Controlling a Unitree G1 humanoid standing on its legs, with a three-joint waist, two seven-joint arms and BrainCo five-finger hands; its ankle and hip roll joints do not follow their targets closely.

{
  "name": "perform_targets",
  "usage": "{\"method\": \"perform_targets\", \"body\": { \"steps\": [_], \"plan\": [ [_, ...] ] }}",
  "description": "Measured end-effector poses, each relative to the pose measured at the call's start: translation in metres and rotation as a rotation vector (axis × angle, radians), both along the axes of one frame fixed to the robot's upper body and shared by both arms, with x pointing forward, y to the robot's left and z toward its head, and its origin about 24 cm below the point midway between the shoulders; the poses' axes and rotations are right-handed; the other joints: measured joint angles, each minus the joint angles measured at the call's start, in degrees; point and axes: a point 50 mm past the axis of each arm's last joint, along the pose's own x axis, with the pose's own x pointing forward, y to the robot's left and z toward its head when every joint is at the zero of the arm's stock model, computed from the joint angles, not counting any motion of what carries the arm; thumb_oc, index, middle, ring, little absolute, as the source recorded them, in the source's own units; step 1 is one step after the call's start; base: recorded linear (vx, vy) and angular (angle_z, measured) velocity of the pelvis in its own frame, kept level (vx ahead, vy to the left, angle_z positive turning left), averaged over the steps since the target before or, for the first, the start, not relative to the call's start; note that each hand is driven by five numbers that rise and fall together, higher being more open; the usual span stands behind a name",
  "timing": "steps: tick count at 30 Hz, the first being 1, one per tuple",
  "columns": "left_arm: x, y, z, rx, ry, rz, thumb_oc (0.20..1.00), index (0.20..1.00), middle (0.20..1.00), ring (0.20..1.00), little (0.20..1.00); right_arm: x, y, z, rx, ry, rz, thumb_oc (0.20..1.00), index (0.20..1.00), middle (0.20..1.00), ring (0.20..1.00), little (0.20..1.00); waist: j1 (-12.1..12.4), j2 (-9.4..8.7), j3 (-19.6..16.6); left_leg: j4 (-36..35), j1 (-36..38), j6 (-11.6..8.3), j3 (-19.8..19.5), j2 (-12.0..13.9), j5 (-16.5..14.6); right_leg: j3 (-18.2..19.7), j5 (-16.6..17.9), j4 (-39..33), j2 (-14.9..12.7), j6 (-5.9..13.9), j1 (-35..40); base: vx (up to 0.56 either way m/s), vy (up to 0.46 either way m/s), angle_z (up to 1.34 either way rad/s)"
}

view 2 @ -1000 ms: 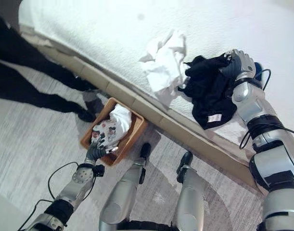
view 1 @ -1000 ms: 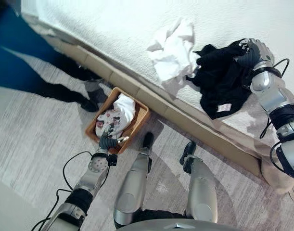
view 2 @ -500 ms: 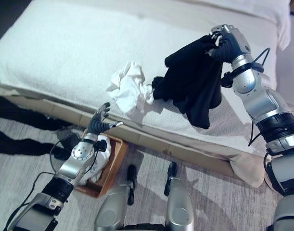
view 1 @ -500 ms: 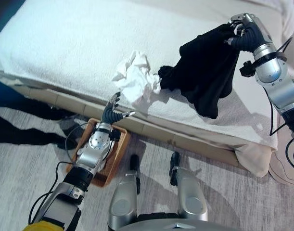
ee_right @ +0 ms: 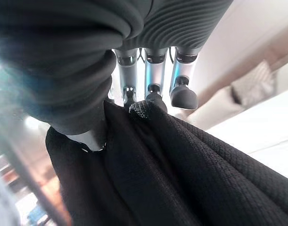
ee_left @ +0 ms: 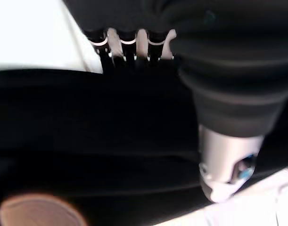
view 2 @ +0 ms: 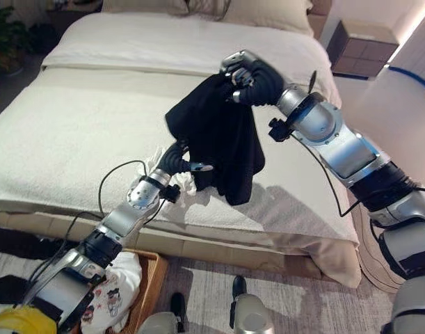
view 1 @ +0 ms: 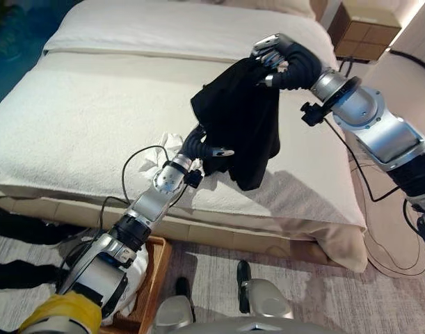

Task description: Pick up clothes into the bucket

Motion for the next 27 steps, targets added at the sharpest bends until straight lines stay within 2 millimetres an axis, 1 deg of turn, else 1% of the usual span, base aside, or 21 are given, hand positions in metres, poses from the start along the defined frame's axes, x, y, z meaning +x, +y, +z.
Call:
{"method": "perform_targets", "body": {
  "steps": [1, 4, 8, 13, 16, 17, 18, 19, 24, 27],
  "plan": [
    [-0.001, -0.01, 0.001, 0.013, -0.001, -0.041, 1.0, 1.0, 1.0, 1.0, 1.0, -0.001, 0.003, 0.0, 0.006, 0.009, 0.019, 0.2, 0.2, 0.2, 0.2, 0.2, -0.32, -0.02, -0.81, -0.27, 0.32, 0.0, 0.05, 0.09, 0.0, -0.04, 0.01, -0.14, 0.11, 0.0, 0.31, 0.03, 0.004, 0.01],
    [-0.004, -0.023, 0.0, 0.007, 0.019, -0.098, 1.0, 1.0, 1.0, 1.0, 1.0, -0.002, 0.007, 0.0, 0.02, 0.022, 0.041, 0.2, 0.2, 0.2, 0.2, 0.2, -1.18, 0.17, -2.08, -0.48, 1.31, -0.05, 0.3, 0.2, -0.03, 0.06, 0.03, -0.64, 0.21, -0.02, 1.32, 0.05, -0.006, -0.02],
    [-0.002, -0.033, -0.008, -0.013, 0.057, -0.094, 1.0, 1.0, 1.0, 1.0, 1.0, -0.004, 0.012, -0.001, 0.028, 0.036, 0.073, 0.2, 0.2, 0.2, 0.2, 0.2, -1.68, 0.97, -3.75, -0.67, 1.47, -0.06, 0.34, 0.24, -0.04, 0.02, 0.01, -0.68, 0.22, 0.0, 1.43, 0.0, 0.0, 0.0],
    [-0.001, -0.043, -0.016, -0.008, 0.072, -0.07, 1.0, 1.0, 1.0, 1.0, 1.0, -0.015, 0.023, -0.006, 0.04, 0.086, 0.165, 0.2, 0.2, 0.2, 0.2, 0.2, -2.29, 1.82, -4.31, -0.7, 1.74, -0.06, -0.18, 0.32, -0.03, -0.42, -0.11, -0.64, 0.22, 0.16, 1.96, 0.01, -0.012, 0.04],
    [-0.002, -0.048, -0.017, -0.027, 0.078, -0.066, 1.0, 1.0, 1.0, 1.0, 1.0, -0.018, 0.025, -0.008, 0.038, 0.099, 0.191, 0.2, 0.2, 0.2, 0.2, 0.2, -2.39, 2.0, -4.42, -0.71, 1.92, -0.06, -0.19, 0.41, -0.04, -0.47, -0.14, -0.58, 0.24, 0.18, 2.1, 0.0, -0.007, 0.02],
    [-0.003, -0.049, -0.017, -0.03, 0.08, -0.066, 0.545, 0.545, 0.545, 0.545, 0.545, -0.019, 0.023, -0.01, 0.052, 0.12, 0.197, 0.2, 0.2, 0.2, 0.2, 0.2, -2.38, 2.15, -4.56, -0.72, 1.96, -0.06, -0.29, 0.41, -0.04, -0.57, -0.13, -0.61, 0.23, 0.18, 2.23, 0.0, 0.0, 0.0],
    [-0.003, -0.052, -0.017, -0.045, 0.088, -0.072, 0.2, 0.2, 0.2, 0.2, 0.2, -0.019, 0.022, -0.01, 0.049, 0.119, 0.194, 0.2, 0.2, 0.2, 0.2, 0.2, -2.38, 2.36, -4.71, -0.72, 2.0, -0.05, -0.32, 0.4, -0.04, -0.59, -0.14, -0.61, 0.19, 0.18, 2.29, 0.0, -0.012, 0.03],
    [-0.003, -0.052, -0.017, -0.046, 0.089, -0.072, 0.2, 0.2, 0.2, 0.2, 0.2, -0.019, 0.021, -0.01, 0.047, 0.118, 0.191, 0.2, 0.2, 0.2, 0.2, 0.2, -2.37, 2.46, -4.78, -0.72, 2.02, -0.05, -0.34, 0.38, -0.04, -0.6, -0.14, -0.62, 0.18, 0.18, 2.33, 0.0, 0.0, 0.0],
    [-0.004, -0.052, -0.019, -0.16, 0.178, -0.096, 0.2, 0.2, 0.2, 0.2, 0.2, -0.019, 0.017, -0.008, 0.049, 0.108, 0.171, 0.2, 0.2, 0.2, 0.2, 0.2, -2.43, 2.77, -5.25, -0.74, 2.07, -0.04, -0.36, 0.41, -0.04, -0.63, -0.14, -0.61, 0.2, 0.17, 2.38, 0.0, 0.0, 0.0],
    [-0.009, -0.052, -0.027, -0.227, 0.24, -0.108, 0.2, 0.2, 0.2, 0.2, 0.2, -0.017, 0.008, -0.013, 0.105, 0.118, 0.137, 0.2, 0.2, 0.2, 0.2, 0.2, -2.34, 2.74, -5.52, -0.75, 2.08, -0.04, -0.57, 0.42, -0.04, -0.82, -0.16, -0.72, 0.21, 0.12, 2.56, 0.0, -0.005, 0.02]
  ]
}}
